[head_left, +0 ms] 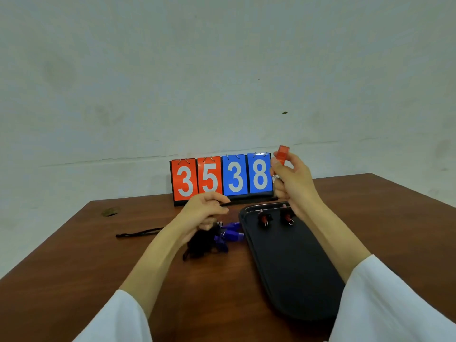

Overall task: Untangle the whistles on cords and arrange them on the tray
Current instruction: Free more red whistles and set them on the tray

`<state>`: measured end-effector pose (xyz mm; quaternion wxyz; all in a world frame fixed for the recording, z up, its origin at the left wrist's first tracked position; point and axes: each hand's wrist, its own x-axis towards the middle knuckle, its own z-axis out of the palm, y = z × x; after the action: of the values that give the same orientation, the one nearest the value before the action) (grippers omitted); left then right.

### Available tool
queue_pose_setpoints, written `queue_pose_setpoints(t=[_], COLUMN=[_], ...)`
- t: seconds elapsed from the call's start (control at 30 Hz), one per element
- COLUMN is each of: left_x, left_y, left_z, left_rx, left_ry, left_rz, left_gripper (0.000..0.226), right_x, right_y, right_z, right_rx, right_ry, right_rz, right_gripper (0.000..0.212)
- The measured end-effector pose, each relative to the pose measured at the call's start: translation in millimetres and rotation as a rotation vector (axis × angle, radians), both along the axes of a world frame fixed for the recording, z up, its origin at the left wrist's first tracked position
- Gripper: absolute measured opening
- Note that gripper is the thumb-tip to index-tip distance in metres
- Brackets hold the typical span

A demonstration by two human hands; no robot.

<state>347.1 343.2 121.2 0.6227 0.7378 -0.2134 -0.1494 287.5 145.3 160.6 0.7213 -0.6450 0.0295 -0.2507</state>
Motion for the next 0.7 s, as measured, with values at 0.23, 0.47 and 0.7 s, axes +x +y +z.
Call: queue_pose_setpoints(t=[0.23,0.47,0.7], left_x=[-3.8,-34.3,-21.8], left_y=[-12.4,-42.4,-37.0], left_z=[-5.1,-32.0,-52.0], left_rx=[0.272,-0.097,-0.236], left_ry=[-0.349,-0.071,0.266], left_rz=[0.160,-0.109,-0.048], left_gripper=[0.033,0.052,0.025], right_x=[-6.7,3.4,11.3], right_y=[11.9,41.1,29.0], right_z=[-5.1,-29.1,-47.7], right_rx=[-0.236,-0.299,-0.077], right_ry=[0.068,0.117,0.113], right_rz=[-0.037,0.060,0.047], right_gripper=[0.029,0.033,0.020])
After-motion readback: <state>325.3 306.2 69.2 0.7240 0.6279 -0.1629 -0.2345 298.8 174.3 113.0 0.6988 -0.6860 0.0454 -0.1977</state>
